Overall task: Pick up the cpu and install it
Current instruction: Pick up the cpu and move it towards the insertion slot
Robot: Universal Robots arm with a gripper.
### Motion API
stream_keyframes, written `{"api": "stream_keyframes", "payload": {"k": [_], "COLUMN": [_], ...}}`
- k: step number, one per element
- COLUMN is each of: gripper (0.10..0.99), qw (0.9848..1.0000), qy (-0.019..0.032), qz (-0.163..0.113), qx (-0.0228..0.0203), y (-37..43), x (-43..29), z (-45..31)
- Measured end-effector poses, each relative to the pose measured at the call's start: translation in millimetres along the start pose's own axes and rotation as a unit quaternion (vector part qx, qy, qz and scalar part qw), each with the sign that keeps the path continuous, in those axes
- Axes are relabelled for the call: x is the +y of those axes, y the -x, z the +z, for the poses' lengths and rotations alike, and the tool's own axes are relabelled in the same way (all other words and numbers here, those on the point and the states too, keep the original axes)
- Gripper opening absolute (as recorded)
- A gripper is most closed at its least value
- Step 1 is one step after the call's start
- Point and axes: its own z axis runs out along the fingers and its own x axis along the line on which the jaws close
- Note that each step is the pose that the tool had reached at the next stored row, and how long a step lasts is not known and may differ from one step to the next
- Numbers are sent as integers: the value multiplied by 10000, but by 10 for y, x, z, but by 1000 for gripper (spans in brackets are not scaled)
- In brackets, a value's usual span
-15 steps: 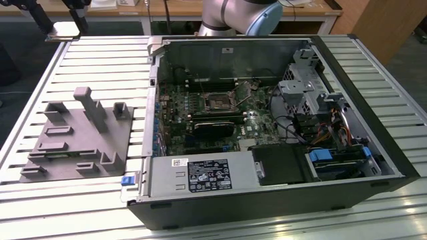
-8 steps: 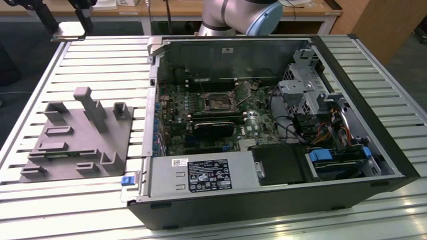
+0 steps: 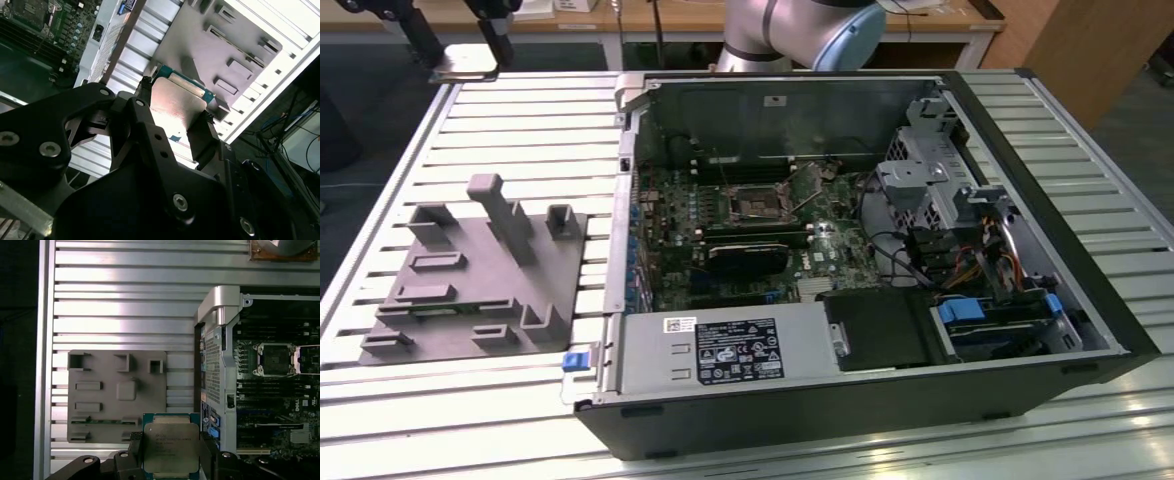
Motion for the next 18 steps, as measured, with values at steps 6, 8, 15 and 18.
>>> {"api": "stream_keyframes", "payload": {"k": [6, 8, 15, 18], "gripper": [537, 537, 537, 537], "qw": [10000, 10000, 10000, 10000], "qy": [0, 0, 0, 0], "qz": [0, 0, 0, 0], "qx": [0, 0, 0, 0], "y": [33, 46, 92, 112], "x": [0, 1, 1, 2], "z": [3, 4, 6, 7]}}
